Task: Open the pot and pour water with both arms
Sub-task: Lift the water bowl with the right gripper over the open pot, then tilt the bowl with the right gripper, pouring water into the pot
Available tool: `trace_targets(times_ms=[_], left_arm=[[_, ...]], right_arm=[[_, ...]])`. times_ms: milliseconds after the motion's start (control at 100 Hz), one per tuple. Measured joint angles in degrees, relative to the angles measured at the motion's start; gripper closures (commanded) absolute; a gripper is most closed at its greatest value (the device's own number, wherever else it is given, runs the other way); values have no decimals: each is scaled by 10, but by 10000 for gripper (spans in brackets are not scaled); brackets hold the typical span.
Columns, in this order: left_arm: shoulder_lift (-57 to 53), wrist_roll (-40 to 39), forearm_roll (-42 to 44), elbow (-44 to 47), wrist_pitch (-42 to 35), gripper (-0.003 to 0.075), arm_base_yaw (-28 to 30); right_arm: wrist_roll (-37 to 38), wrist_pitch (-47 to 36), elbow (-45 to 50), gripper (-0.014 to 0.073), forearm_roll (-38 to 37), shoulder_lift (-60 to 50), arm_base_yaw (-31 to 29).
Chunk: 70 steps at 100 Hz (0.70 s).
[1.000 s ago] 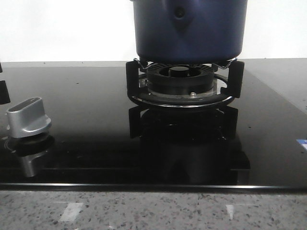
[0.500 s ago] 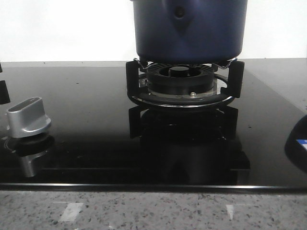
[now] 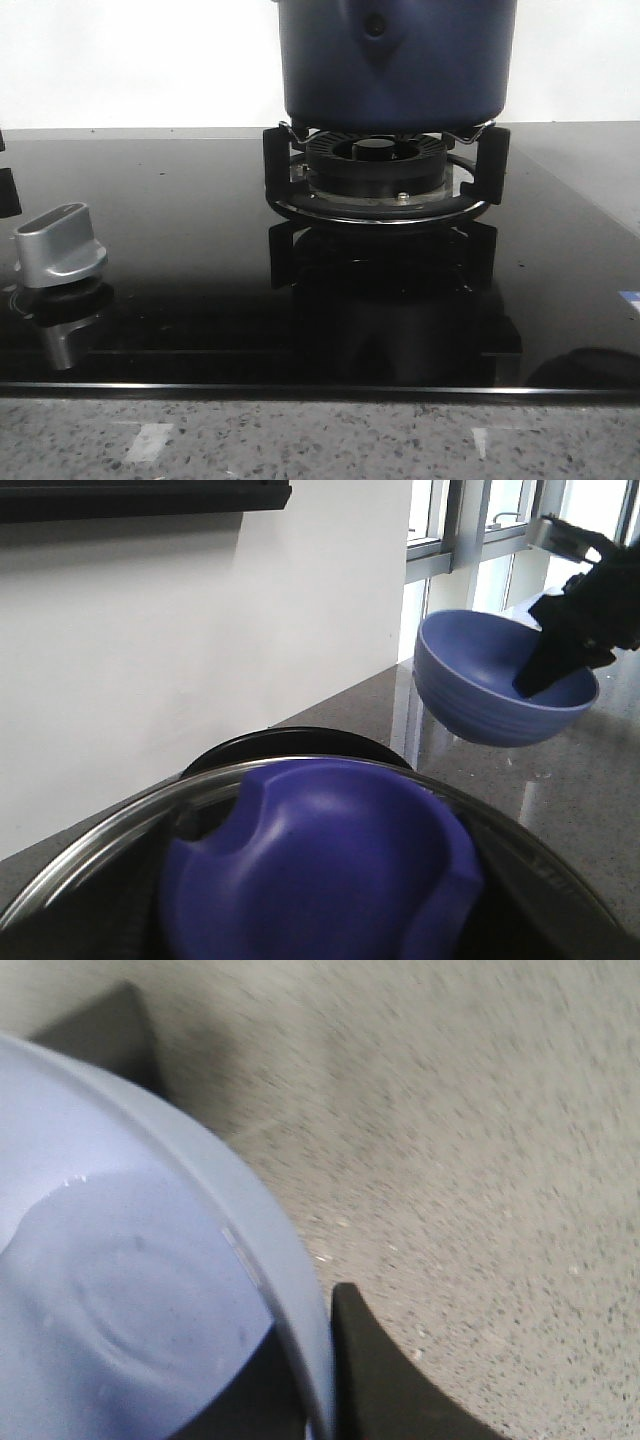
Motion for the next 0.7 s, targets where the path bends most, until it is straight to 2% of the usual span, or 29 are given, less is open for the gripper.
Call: trace_targets(times_ms=[170,430,700], left_arm=[[0,0,0,0,0,384,0],[0,0,0,0,0,384,0],[0,0,0,0,0,384,0]], right_arm=[[-1,39,-106,659,0,42,32],[-1,41,-248,657,6,128,135],[-3,42,-311,648,11,206,235]])
